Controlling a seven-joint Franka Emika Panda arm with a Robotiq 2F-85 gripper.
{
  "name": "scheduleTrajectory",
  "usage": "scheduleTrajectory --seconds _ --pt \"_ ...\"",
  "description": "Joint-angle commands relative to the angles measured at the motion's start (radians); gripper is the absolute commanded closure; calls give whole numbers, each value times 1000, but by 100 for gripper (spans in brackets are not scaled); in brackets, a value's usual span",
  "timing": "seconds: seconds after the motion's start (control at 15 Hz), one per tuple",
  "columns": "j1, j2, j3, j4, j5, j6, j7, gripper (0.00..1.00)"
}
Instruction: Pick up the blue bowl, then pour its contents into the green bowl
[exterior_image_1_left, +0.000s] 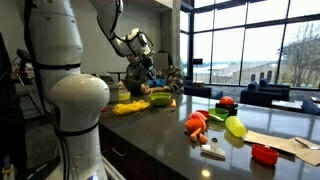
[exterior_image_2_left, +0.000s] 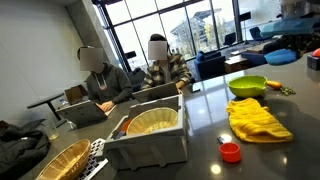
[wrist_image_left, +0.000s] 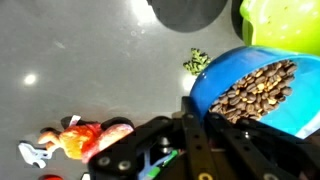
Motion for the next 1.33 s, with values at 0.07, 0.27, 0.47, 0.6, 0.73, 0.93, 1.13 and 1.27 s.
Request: scheduleTrajectory --seconds 0.07,0.27,0.47,0.6,0.73,0.93,1.13,1.27 --pt "30 56 43 130 -11 -73 -69 99" --pt "46 94 54 193 -10 -101 -100 99" --pt "61 135 52 256 15 -128 -148 99" --pt "72 170 51 299 24 -151 -173 99" --pt "83 204 49 340 26 -175 -190 99" --pt "104 247 45 392 23 -204 -208 99" --pt "126 290 41 442 22 -233 -222 99" --pt "141 313 40 471 25 -255 -233 99"
